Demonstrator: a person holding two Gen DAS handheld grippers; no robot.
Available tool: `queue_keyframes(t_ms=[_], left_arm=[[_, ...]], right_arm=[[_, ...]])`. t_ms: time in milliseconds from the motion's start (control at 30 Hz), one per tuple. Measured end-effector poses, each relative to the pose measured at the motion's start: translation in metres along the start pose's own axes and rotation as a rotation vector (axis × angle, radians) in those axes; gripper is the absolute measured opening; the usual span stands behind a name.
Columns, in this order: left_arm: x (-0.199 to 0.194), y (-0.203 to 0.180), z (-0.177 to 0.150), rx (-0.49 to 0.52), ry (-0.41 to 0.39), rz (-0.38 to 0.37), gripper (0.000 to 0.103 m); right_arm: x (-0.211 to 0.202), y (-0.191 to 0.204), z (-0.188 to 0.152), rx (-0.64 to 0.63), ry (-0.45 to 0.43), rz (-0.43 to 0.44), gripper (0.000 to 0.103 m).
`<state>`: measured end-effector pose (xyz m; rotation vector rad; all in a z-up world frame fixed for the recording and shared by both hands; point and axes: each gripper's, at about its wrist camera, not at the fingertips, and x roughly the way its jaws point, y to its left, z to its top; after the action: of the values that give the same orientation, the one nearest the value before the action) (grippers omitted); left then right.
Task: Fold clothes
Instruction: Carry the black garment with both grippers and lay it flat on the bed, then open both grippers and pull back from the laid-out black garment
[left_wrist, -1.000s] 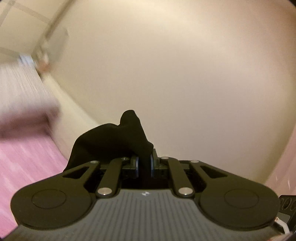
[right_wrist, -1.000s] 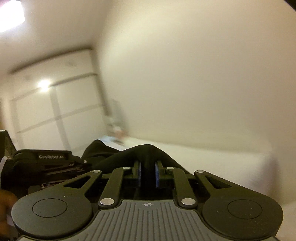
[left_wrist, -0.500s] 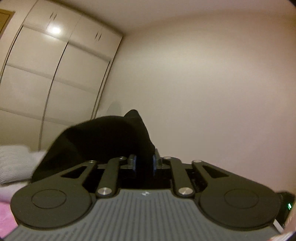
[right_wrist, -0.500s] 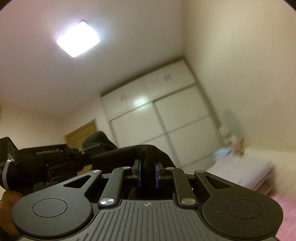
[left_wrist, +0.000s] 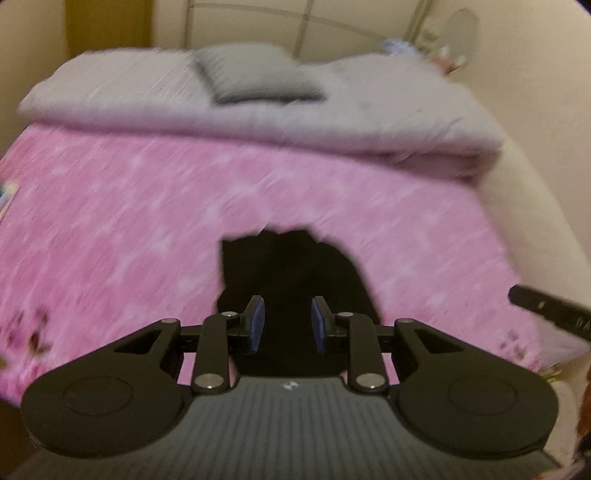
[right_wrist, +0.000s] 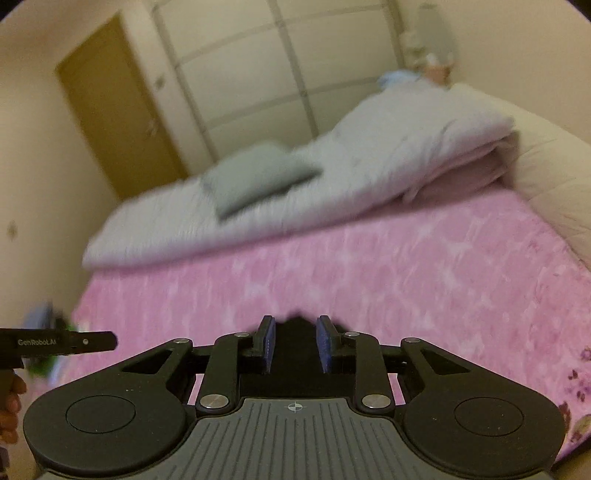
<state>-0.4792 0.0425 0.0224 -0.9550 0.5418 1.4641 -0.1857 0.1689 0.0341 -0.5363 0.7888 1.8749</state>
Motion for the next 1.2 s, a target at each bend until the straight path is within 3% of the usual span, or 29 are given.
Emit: queue_keyframes(t_ms=[133, 267, 500, 800, 1200], left_arm=[[-0.003, 0.015, -0.066, -0.081, 0.062, 0.069, 0.022], [0.005, 0.005, -0.115, -0.084, 0.118, 0.116, 0.023], [0.006, -0.033, -0.171, -0.031, 0.146, 0.158, 0.024], [-0.006, -0.055, -0.191, -0.014, 0.132, 0.185, 0.025], [-0.012, -0.053, -0.183, -0.013, 0.107, 0.19, 0.026]], right_arm=[[-0.007, 0.031, -0.085, -0.066, 0.101, 0.03, 0.025], [-0.018, 0.031, -0.119, -0.137, 0.155, 0.027, 0.025], [-0.038, 0.032, -0.18, -0.262, 0.249, 0.021, 0.025], [-0.056, 0.025, -0.215, -0.319, 0.275, 0.02, 0.025], [-0.056, 0.029, -0.21, -0.336, 0.262, 0.023, 0.025]])
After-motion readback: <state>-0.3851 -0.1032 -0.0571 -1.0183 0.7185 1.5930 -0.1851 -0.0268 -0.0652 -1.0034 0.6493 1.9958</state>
